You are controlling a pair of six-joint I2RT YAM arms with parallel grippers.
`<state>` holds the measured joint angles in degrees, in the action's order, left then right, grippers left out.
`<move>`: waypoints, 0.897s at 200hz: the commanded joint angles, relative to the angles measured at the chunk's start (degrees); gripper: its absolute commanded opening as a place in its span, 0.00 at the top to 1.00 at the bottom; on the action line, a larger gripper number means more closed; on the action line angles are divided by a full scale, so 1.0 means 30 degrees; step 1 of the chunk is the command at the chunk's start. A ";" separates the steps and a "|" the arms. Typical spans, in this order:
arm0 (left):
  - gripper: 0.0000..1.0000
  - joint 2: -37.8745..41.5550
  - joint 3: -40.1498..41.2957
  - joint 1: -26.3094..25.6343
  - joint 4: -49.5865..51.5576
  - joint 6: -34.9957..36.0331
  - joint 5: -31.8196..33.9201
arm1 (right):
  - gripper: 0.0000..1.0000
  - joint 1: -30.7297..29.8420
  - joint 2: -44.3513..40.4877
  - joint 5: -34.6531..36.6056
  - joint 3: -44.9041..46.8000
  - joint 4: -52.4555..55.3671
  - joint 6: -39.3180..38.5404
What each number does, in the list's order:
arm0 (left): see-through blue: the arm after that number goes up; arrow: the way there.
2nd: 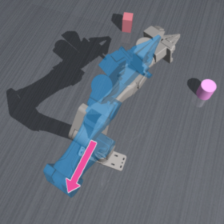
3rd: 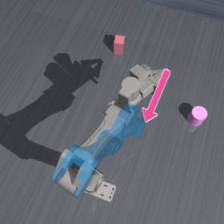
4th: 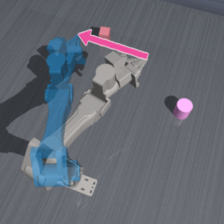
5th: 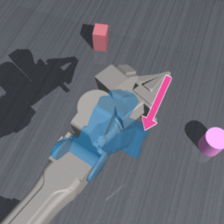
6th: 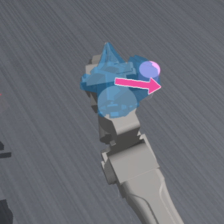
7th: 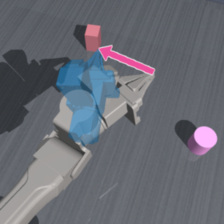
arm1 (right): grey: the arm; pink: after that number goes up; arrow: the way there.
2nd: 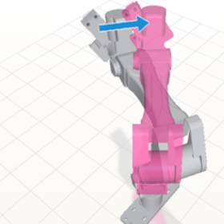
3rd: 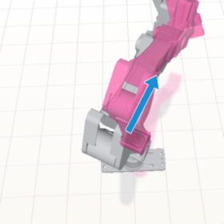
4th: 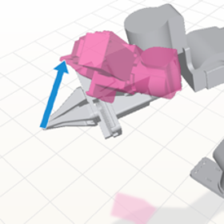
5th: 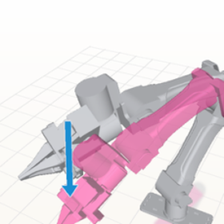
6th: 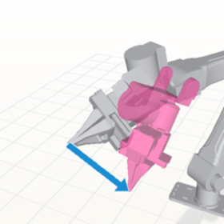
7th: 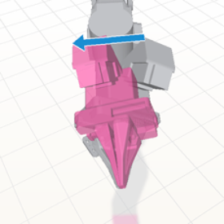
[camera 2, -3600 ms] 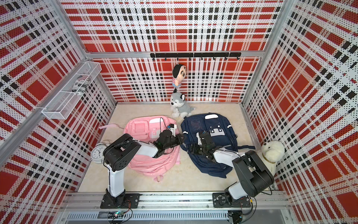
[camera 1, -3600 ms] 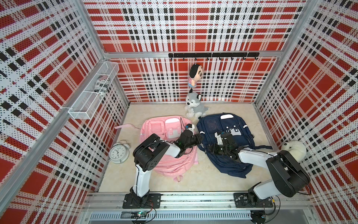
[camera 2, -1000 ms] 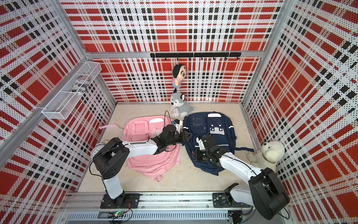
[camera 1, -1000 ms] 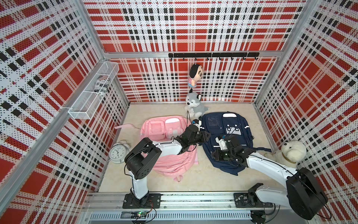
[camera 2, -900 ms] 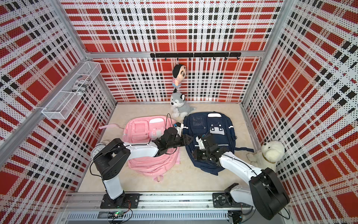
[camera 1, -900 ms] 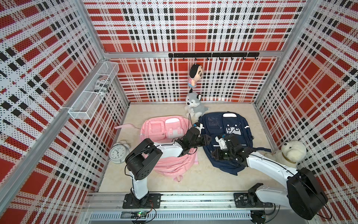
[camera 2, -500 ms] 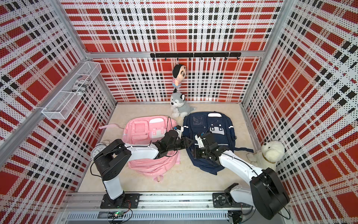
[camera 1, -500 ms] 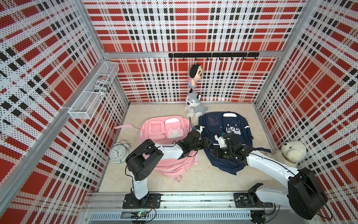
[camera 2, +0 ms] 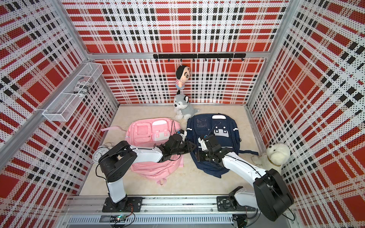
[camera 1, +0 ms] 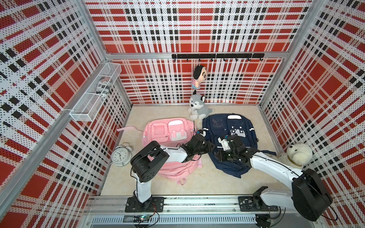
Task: Zip up the backpack
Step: Zip the zipper on the backpack.
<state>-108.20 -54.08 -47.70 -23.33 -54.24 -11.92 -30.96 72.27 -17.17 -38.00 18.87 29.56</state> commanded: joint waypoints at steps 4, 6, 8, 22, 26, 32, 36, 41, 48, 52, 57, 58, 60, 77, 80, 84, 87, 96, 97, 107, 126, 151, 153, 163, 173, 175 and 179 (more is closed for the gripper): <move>0.66 -0.0769 -0.0473 -0.0095 -0.0493 -0.0171 -0.0331 | 1.00 -0.0286 -0.0169 -0.0294 -0.0709 -0.0944 -0.0329; 0.66 -0.0783 -0.0469 -0.0095 -0.0530 -0.0216 -0.0332 | 1.00 -0.0308 -0.0158 -0.0308 -0.0726 -0.0955 -0.0324; 0.66 -0.0823 -0.0475 -0.0095 -0.0562 -0.0220 -0.0332 | 1.00 -0.0313 -0.0155 -0.0318 -0.0746 -0.0958 -0.0308; 0.66 -0.1000 -0.0496 -0.0094 -0.0799 -0.0337 -0.0384 | 1.00 -0.0429 -0.0017 -0.0447 -0.0764 -0.1043 -0.0320; 0.66 -0.1057 -0.0510 -0.0095 -0.0876 -0.0375 -0.0405 | 1.00 -0.0488 0.0056 -0.0469 -0.0795 -0.1061 -0.0332; 0.66 -0.1142 -0.0590 -0.0073 -0.0937 -0.0398 -0.0446 | 1.00 -0.0535 0.0170 -0.0557 -0.0808 -0.1083 -0.0357; 0.66 -0.1207 -0.0618 -0.0094 -0.0965 -0.0403 -0.0502 | 1.00 -0.0559 0.0258 -0.0582 -0.0809 -0.1077 -0.0374; 0.66 -0.1274 -0.0654 -0.0077 -0.0989 -0.0400 -0.0544 | 1.00 -0.0564 0.0385 -0.0643 -0.0838 -0.1079 -0.0396; 0.67 -0.1388 -0.0775 -0.0095 -0.1011 -0.0407 -0.0594 | 1.00 -0.0593 0.0576 -0.0718 -0.0861 -0.1084 -0.0442; 0.67 -0.1453 -0.0809 -0.0095 -0.1012 -0.0389 -0.0622 | 1.00 -0.0609 0.0690 -0.0750 -0.0891 -0.1035 -0.0458; 0.68 -0.1539 -0.0878 -0.0060 -0.1012 -0.0378 -0.0640 | 1.00 -0.0641 0.0798 -0.0802 -0.0925 -0.0993 -0.0477; 0.68 -0.1544 -0.0902 -0.0063 -0.1012 -0.0349 -0.0647 | 1.00 -0.0639 0.0820 -0.0806 -0.0941 -0.0976 -0.0493; 0.69 -0.1578 -0.0935 -0.0051 -0.1012 -0.0348 -0.0653 | 1.00 -0.0645 0.0873 -0.0831 -0.0953 -0.0949 -0.0482; 0.73 -0.1805 -0.1032 0.0052 -0.1012 -0.0319 -0.0699 | 1.00 -0.0685 0.1210 -0.0882 -0.1207 -0.0334 -0.0715; 0.74 -0.1852 -0.1057 0.0059 -0.1034 -0.0319 -0.0711 | 1.00 -0.0687 0.1228 -0.0896 -0.1245 -0.0214 -0.0732; 0.76 -0.1869 -0.1034 0.0092 -0.1040 -0.0312 -0.0708 | 1.00 -0.0695 0.1276 -0.0894 -0.1326 -0.0059 -0.0786; 0.77 -0.1890 -0.1043 0.0115 -0.1041 -0.0318 -0.0712 | 1.00 -0.0695 0.1306 -0.0879 -0.1395 0.0076 -0.0828; 0.82 -0.1963 -0.1028 0.0198 -0.1070 -0.0268 -0.0735 | 1.00 -0.0696 0.1338 -0.0840 -0.1572 0.0445 -0.0946; 0.83 -0.1976 -0.1006 0.0198 -0.1070 -0.0264 -0.0739 | 1.00 -0.0696 0.1339 -0.0840 -0.1601 0.0505 -0.0961; 0.89 -0.2015 -0.0975 0.0316 -0.1099 -0.0261 -0.0797 | 1.00 -0.0696 0.1368 -0.0810 -0.1916 0.1099 -0.1157; 0.98 -0.2103 -0.0904 0.0505 -0.1213 -0.0199 -0.0916 | 1.00 -0.0696 0.1584 -0.0637 -0.2771 0.2625 -0.1593; 1.00 -0.2182 -0.1026 0.0768 -0.1334 -0.0073 -0.1006 | 1.00 -0.0696 0.2025 -0.0553 -0.3711 0.4463 -0.2051; 1.00 -0.2198 -0.1017 0.0794 -0.1334 -0.0045 -0.1006 | 1.00 -0.0696 0.2060 -0.0548 -0.3748 0.4564 -0.2073; 1.00 -0.2249 -0.1112 0.0893 -0.1378 -0.0027 -0.1063 | 1.00 -0.0696 0.2199 -0.0519 -0.3921 0.5001 -0.2145; 1.00 -0.2330 -0.1162 0.0980 -0.1479 -0.0009 -0.1121 | 1.00 -0.0696 0.2398 -0.0542 -0.4087 0.5432 -0.2244; 1.00 -0.2331 -0.1161 0.0987 -0.1502 0.0000 -0.1145 | 1.00 -0.0696 0.2454 -0.0531 -0.4105 0.5546 -0.2260; 1.00 -0.2344 -0.1203 0.1038 -0.1539 -0.0008 -0.1167 | 1.00 -0.0699 0.2556 -0.0518 -0.4180 0.5750 -0.2308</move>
<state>-112.86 -56.01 -45.80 -27.07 -56.14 -16.64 -31.77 79.59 -14.22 -47.81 31.55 25.04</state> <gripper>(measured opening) 0.084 0.076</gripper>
